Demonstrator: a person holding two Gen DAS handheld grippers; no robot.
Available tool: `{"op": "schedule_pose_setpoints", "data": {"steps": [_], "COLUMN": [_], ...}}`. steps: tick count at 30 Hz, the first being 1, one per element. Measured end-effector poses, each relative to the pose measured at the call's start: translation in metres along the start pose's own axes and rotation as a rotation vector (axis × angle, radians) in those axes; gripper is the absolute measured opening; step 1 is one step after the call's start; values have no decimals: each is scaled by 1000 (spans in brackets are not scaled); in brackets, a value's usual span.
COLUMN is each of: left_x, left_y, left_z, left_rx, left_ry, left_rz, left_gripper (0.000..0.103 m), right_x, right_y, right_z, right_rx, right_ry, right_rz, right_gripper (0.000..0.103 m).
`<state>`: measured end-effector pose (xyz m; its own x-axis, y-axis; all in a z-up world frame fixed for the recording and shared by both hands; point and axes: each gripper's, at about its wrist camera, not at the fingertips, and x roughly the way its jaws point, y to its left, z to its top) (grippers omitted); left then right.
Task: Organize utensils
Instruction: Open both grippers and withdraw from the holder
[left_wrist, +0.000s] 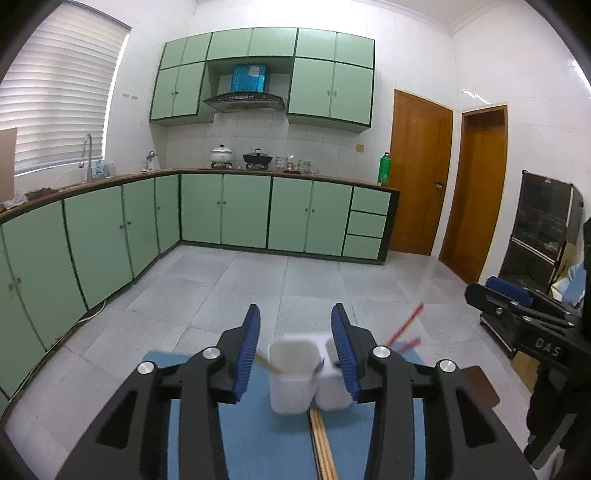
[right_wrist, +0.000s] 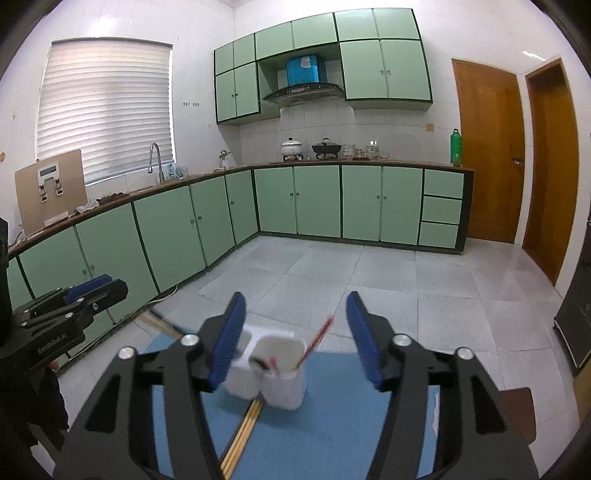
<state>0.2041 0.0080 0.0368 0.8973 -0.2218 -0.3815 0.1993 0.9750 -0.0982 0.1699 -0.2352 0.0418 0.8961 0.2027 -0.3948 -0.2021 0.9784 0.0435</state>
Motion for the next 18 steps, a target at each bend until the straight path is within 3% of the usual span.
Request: {"op": "schedule_pose_setpoints", "data": {"steps": [6, 13, 18], "left_x": [-21, -27, -28], "left_y": [6, 12, 18], "left_z": [-63, -141, -177], "left_rx": [-33, -15, 3], "left_ry": [67, 227, 300], "left_rz": [33, 56, 86], "left_gripper": [52, 52, 53], "right_x": [-24, -30, -28], "right_y": [11, 32, 43], "right_z": [-60, -133, -168], "right_rx": [-4, 38, 78], "right_ry": [75, 206, 286], "right_rz": [8, 23, 31], "right_gripper": [76, 78, 78]}}
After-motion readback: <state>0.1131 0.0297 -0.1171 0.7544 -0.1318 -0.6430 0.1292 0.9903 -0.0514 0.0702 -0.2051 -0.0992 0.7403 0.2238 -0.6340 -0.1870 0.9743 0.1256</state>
